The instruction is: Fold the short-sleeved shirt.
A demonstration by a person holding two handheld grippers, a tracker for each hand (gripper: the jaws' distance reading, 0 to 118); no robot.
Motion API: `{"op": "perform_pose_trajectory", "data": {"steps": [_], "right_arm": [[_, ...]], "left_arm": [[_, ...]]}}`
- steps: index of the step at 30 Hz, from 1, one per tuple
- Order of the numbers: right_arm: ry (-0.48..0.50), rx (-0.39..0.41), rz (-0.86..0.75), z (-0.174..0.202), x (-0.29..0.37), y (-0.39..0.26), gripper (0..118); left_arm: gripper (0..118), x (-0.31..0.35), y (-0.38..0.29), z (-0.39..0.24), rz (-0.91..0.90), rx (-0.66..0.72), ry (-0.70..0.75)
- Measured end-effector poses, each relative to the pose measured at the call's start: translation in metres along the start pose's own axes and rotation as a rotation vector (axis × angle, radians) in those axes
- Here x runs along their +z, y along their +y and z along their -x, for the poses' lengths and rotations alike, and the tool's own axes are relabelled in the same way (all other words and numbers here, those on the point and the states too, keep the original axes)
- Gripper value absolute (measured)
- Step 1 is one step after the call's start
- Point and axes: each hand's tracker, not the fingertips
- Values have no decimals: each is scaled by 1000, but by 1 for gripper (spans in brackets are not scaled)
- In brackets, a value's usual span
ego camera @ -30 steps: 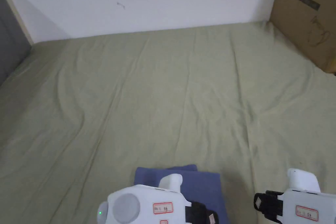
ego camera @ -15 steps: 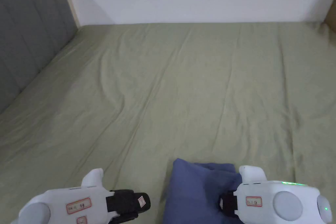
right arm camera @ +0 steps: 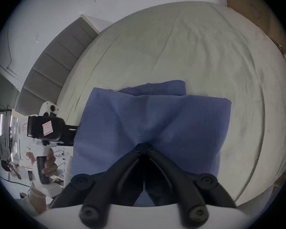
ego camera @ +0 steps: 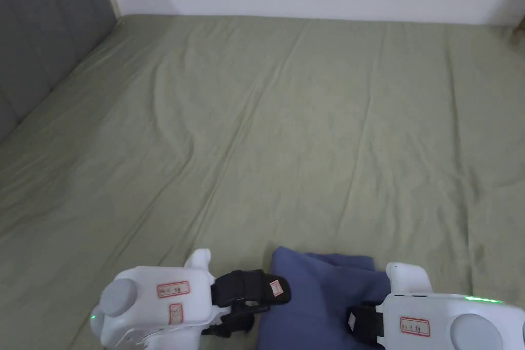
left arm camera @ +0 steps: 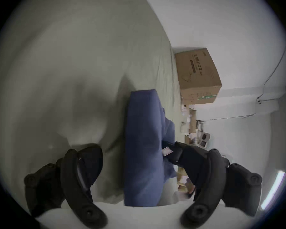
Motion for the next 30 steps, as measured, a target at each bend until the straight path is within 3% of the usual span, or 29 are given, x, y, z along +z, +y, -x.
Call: {"op": "perform_pose_trajectory", "data": {"steps": [2,4,5,6,7,8,10,16,22,25,28,30], "right_arm": [[-3,-3,1,1,0,0,0],[-15,8,2,4,-1,1,0],[-20,13,2,5,-1,1,0],[-25,15,0,6,-1,1,0],[-30,14,-1,7,0,0,0],[-34,10,-3,7,0,0,0],[-32,11,-5,7,2,0,0],[-51,48,-51,18,21,6,0],[-59,5,-74,9,25,14,0],[-84,9,-74,7,24,16,0],[-89,-18,-71,2,22,17,0],[-101,-23,-64,1,20,17,0]], "left_arm": [[103,-18,3,4,62,5,-124],[91,-34,6,6,124,43,-151],[77,-42,5,11,125,76,-151],[51,-49,4,12,130,94,-118],[32,-54,5,11,146,67,-70],[30,-55,3,9,135,14,6],[29,-47,2,10,127,47,-95],[28,-21,16,0,145,-25,-5],[28,82,74,8,56,-131,250],[28,148,105,7,7,-190,501],[28,197,134,8,-37,-201,891],[28,219,147,11,-44,-281,1138]]}}
